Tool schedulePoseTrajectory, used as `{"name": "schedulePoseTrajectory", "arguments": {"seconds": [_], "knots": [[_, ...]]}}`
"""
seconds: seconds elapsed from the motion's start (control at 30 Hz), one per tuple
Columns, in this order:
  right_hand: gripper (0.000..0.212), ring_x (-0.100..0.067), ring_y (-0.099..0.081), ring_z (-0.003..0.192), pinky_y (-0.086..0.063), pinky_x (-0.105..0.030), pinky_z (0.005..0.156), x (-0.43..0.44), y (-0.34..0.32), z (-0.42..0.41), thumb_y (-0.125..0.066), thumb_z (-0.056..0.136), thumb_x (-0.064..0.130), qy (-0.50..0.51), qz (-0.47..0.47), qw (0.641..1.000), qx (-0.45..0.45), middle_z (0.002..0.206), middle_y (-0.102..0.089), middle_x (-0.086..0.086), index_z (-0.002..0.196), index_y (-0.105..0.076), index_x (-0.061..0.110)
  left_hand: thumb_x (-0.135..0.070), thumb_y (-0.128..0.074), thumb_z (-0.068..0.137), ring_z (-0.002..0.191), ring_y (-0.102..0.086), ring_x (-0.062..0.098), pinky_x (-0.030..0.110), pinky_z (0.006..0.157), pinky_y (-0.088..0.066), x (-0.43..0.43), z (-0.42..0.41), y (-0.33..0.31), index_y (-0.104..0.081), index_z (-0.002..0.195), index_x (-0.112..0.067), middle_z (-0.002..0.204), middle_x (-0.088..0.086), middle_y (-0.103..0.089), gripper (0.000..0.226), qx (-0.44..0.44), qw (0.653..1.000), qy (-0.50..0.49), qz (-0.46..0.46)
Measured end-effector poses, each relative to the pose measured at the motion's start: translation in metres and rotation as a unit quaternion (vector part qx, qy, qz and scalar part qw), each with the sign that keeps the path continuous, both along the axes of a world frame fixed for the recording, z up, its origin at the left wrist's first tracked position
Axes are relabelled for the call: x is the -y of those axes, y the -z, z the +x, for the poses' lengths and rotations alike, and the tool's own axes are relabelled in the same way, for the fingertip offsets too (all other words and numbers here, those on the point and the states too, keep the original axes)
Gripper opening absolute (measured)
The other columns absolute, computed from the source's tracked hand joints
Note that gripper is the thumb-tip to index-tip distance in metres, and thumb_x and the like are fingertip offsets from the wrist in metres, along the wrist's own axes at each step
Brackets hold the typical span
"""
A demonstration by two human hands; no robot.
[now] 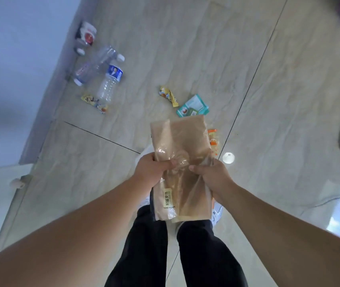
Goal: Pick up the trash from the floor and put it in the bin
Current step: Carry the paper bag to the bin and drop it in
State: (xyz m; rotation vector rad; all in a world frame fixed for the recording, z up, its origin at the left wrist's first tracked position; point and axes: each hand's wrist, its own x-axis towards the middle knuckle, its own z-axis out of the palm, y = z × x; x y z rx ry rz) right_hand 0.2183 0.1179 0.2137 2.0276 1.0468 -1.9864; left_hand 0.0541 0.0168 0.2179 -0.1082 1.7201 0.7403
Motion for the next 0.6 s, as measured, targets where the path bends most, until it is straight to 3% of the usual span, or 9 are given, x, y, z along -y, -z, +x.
{"name": "schedulePoseTrajectory", "arguments": {"seconds": [0.33, 0.43, 0.6], "knots": [[0.033, -0.029, -0.076, 0.081, -0.061, -0.042, 0.079, -0.026, -0.258, -0.023, -0.082, 0.074, 0.005, 0.0, 0.054, 0.997, -0.047, 0.088, -0.08, -0.01, 0.105, -0.072, 0.009, -0.016, -0.088, 0.07, 0.064, -0.077, 0.024, 0.032, 0.057, -0.06, -0.025, -0.024, -0.253, -0.076, 0.087, -0.016, 0.075, 0.004, -0.08, 0.021, -0.036, 0.996, 0.001, 0.076], [0.028, -0.031, -0.076, 0.084, -0.059, -0.048, 0.086, -0.039, -0.34, -0.036, -0.082, 0.075, 0.008, -0.018, 0.08, 0.994, -0.073, 0.088, -0.08, -0.011, 0.102, -0.074, 0.008, -0.012, -0.086, 0.073, 0.058, -0.076, 0.023, 0.023, 0.046, -0.055, -0.037, -0.041, -0.337, -0.076, 0.087, -0.015, 0.071, 0.005, -0.079, 0.018, -0.06, 0.992, 0.003, 0.114], [0.024, -0.033, -0.076, 0.084, -0.059, -0.046, 0.085, -0.061, -0.448, -0.054, -0.079, 0.077, 0.002, -0.008, 0.125, 0.985, -0.123, 0.089, -0.08, -0.012, 0.1, -0.076, 0.006, -0.014, -0.085, 0.073, 0.065, -0.077, 0.021, 0.024, 0.051, -0.056, -0.058, -0.057, -0.45, -0.077, 0.089, -0.016, 0.075, 0.003, -0.08, 0.018, -0.116, 0.976, 0.017, 0.183]]}}
